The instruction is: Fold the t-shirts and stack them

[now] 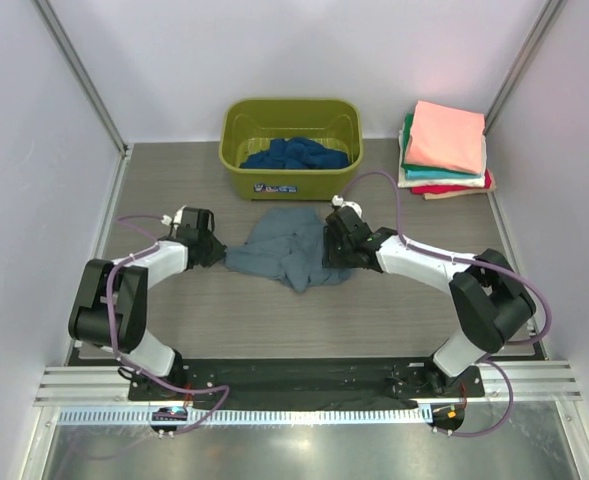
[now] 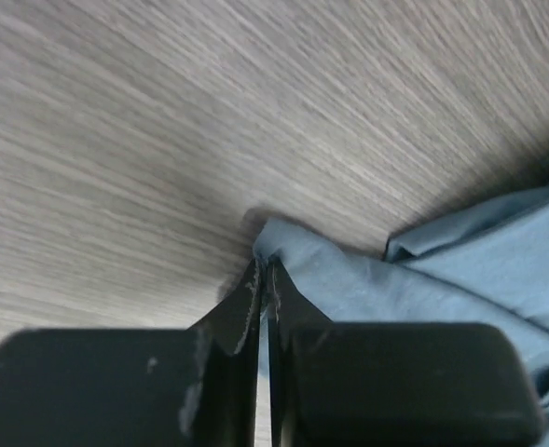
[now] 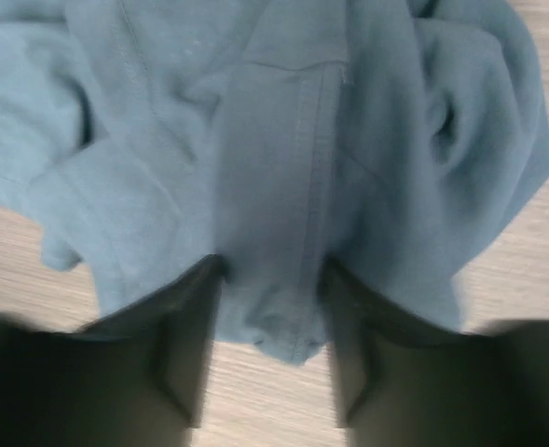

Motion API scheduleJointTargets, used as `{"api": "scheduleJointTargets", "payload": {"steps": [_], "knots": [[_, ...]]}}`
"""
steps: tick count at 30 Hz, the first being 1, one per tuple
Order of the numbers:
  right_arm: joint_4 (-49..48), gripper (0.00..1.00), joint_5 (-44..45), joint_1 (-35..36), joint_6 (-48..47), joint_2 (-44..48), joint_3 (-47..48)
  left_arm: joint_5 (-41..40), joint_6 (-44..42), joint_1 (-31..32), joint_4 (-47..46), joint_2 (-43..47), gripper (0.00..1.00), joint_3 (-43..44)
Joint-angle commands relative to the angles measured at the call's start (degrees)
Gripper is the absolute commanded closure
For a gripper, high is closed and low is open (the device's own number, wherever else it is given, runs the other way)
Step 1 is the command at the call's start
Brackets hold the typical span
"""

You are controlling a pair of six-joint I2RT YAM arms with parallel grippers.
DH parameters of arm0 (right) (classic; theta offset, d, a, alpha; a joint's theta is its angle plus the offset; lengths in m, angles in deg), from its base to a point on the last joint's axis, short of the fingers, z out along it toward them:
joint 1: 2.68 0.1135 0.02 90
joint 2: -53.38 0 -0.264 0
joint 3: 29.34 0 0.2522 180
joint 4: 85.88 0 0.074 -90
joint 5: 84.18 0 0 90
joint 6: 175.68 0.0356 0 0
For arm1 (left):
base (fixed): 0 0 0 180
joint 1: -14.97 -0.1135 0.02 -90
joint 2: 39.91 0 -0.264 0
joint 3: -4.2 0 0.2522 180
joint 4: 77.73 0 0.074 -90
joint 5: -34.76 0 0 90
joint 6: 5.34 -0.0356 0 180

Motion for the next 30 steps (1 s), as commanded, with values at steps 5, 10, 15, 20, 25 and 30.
{"api": "scheduleJointTargets", "payload": {"steps": [5,10,15,20,25,30], "knots": [[-3.9,0.97,3.3,0.0,-1.0,2.5,1.4,-0.8,-0.8,-0.2,7.3,11.6,1.00,2.7],[6.8,0.99,7.6,-3.4,-6.1,8.8,14.0,-3.2,-3.2,-1.5,21.7,21.0,1.00,17.2],[14.3,0.99,14.5,-6.2,-11.6,19.7,26.3,-0.8,-5.2,-9.3,31.8,28.1,1.00,33.4],[19.1,0.99,21.4,-7.8,-12.1,29.1,23.7,3.7,-9.6,-16.5,38.9,29.5,1.00,40.5],[19.7,0.99,22.9,-9.0,-4.4,37.9,3.4,3.7,-11.3,-18.6,40.8,33.8,1.00,30.4],[18.7,0.01,19.8,-11.8,7.3,41.5,-13.1,7.1,-12.7,-20.6,41.9,37.1,0.70,16.6]]}}
